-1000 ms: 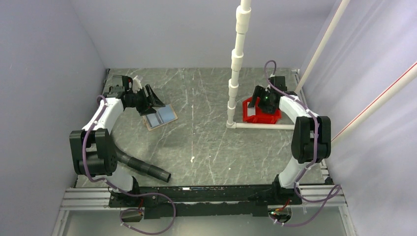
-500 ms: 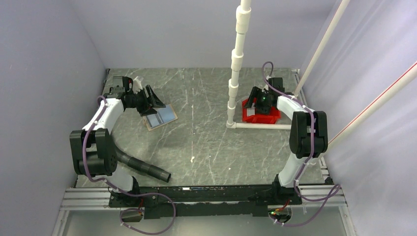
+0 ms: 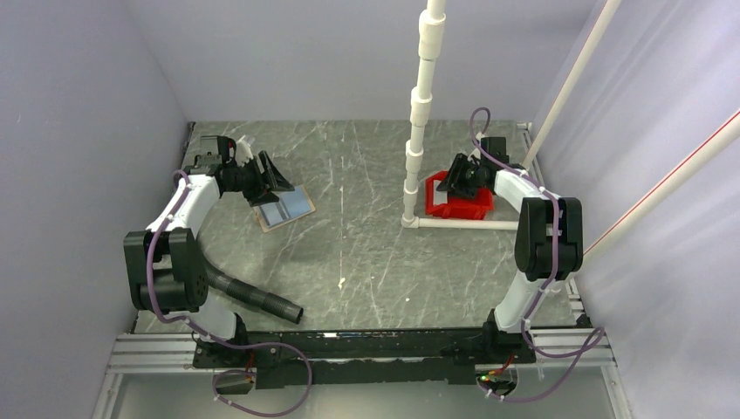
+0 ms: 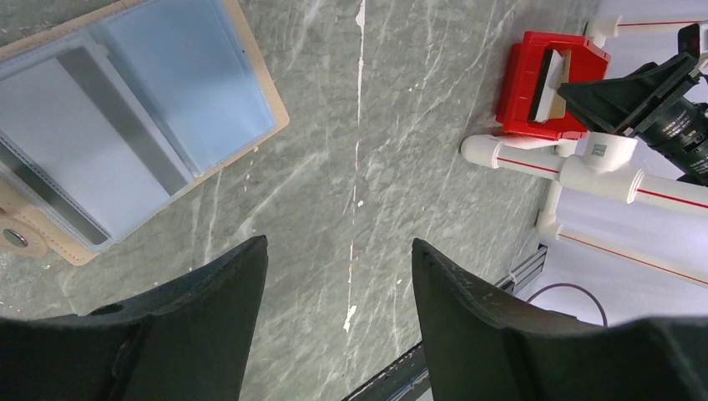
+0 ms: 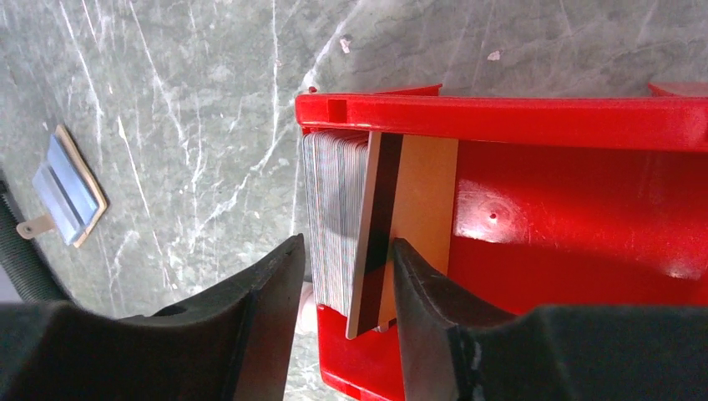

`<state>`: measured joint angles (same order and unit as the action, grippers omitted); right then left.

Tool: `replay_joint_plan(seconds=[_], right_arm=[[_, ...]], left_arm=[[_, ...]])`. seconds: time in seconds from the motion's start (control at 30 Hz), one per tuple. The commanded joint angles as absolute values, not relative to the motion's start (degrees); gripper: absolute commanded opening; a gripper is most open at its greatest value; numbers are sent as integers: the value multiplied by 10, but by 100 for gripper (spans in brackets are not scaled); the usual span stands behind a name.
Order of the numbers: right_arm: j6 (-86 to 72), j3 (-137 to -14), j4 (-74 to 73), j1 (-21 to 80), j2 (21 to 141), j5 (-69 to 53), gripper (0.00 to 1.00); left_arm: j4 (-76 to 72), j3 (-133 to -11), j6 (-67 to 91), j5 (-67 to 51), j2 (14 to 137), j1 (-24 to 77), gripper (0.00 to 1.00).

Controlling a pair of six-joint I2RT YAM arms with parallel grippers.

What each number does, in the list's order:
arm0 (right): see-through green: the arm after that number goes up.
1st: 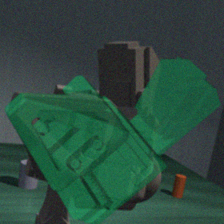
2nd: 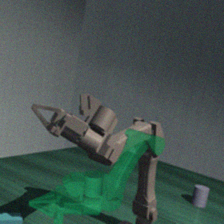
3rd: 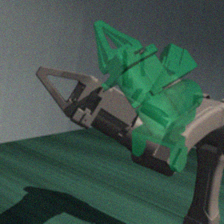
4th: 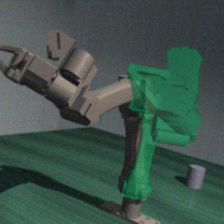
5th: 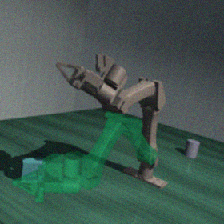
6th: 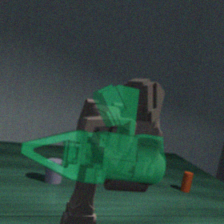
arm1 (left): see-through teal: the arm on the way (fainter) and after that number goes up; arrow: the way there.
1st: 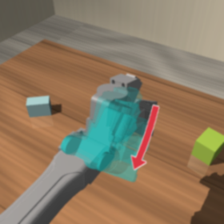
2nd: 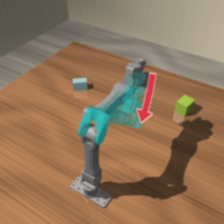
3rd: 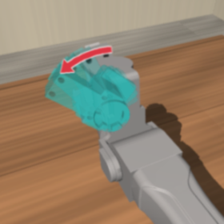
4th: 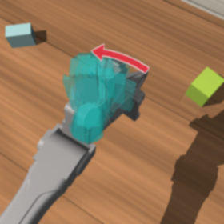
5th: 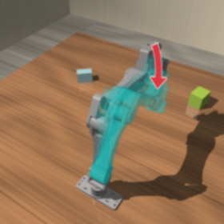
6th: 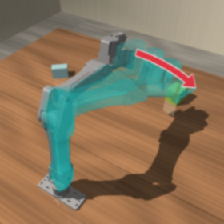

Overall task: Put the credit cards into the card holder
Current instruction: Pick up the credit card from the storage box.

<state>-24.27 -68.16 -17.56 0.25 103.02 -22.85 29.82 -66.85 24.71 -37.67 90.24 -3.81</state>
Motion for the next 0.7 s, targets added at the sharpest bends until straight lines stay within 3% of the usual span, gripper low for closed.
replay_joint_plan(seconds=[0.0,0.67], right_arm=[[-250,-681,-147,3,1007,-248,43],[-251,-677,-147,3,992,-256,20]], left_arm=[[285,-668,243,-390,889,-36,69],[283,-668,243,-391,889,-36,69]])
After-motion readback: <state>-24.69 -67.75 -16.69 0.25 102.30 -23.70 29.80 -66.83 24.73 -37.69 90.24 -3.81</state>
